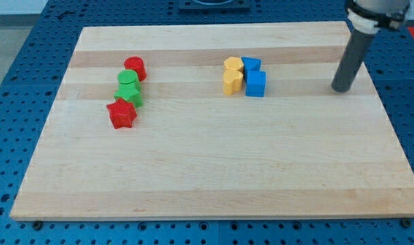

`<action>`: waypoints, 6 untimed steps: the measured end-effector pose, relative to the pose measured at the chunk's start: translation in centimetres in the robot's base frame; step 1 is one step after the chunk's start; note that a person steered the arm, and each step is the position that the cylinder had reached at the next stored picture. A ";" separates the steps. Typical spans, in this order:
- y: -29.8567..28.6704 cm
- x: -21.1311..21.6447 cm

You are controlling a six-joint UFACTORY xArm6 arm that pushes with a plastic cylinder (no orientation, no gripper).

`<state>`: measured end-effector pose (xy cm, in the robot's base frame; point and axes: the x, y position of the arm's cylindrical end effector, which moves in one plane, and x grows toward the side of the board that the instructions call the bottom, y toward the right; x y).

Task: Move your arm towards the bottom center

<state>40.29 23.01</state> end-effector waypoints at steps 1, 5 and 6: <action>-0.3 1.2; -2.3 13.7; -10.4 18.1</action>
